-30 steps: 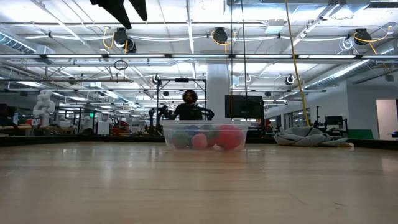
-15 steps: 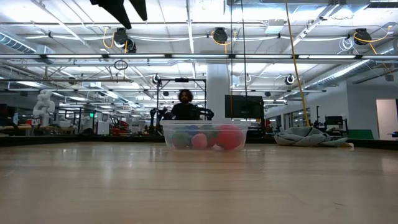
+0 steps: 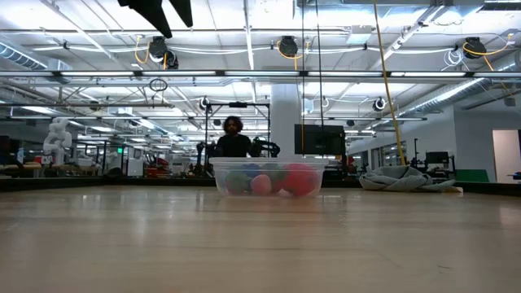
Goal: Pick and placing Produce into tupperware
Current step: Put the onion into the transparent bin
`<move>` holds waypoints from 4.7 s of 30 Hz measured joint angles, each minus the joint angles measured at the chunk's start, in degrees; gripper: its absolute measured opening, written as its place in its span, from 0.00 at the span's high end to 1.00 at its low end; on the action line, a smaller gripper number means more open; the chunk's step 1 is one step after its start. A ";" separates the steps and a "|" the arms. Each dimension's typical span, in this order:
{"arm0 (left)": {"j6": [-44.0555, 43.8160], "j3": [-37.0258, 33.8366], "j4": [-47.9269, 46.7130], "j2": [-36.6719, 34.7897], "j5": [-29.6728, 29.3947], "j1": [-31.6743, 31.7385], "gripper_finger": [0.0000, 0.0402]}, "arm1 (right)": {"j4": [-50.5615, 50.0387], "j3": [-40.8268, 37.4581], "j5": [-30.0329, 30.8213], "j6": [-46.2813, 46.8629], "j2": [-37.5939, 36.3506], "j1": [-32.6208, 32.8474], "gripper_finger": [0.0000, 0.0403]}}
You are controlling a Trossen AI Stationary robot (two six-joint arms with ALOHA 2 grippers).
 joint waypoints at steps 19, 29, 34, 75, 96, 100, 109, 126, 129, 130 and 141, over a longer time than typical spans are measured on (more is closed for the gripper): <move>0.09 0.00 0.00 0.00 0.00 0.00 0.23 | -1.29 0.00 -1.77 -0.67 2.82 -0.31 0.35; 0.19 0.00 0.00 0.00 0.00 0.00 0.23 | -1.44 0.00 -1.77 -1.67 2.80 -0.29 0.35; 0.23 0.00 0.00 0.00 0.00 0.00 0.23 | -1.44 -0.01 -1.77 -1.54 2.80 -0.29 0.35; 0.12 0.00 -0.02 0.00 0.03 0.00 0.23 | 0.19 -0.07 0.66 -9.74 -0.90 -4.53 0.41; 0.21 0.00 -0.05 0.00 0.09 0.00 0.23 | 28.83 -0.07 1.97 -53.60 -12.74 -21.92 0.42; 0.23 0.00 -0.07 0.00 0.09 0.00 0.23 | 35.23 -0.07 -0.96 -62.20 -12.94 -25.33 0.42; 0.25 0.00 -0.11 0.00 0.11 0.00 0.23 | 37.08 -0.04 -6.01 -74.42 -12.91 -34.51 0.42; 0.30 0.00 -0.16 0.00 0.13 0.00 0.23 | 24.85 13.61 -16.79 -86.76 -11.53 -54.02 0.42; 0.66 0.00 -0.17 0.00 0.13 0.00 0.23 | 19.84 19.53 -16.79 -90.53 -9.49 -55.60 0.42; 0.73 0.00 -0.17 0.00 0.13 0.00 0.23 | 18.37 21.85 -16.76 -91.64 -8.53 -55.99 0.42; 0.99 0.00 -0.81 -0.02 0.46 0.00 0.23 | -7.25 43.89 -7.70 -102.52 6.44 -59.75 0.42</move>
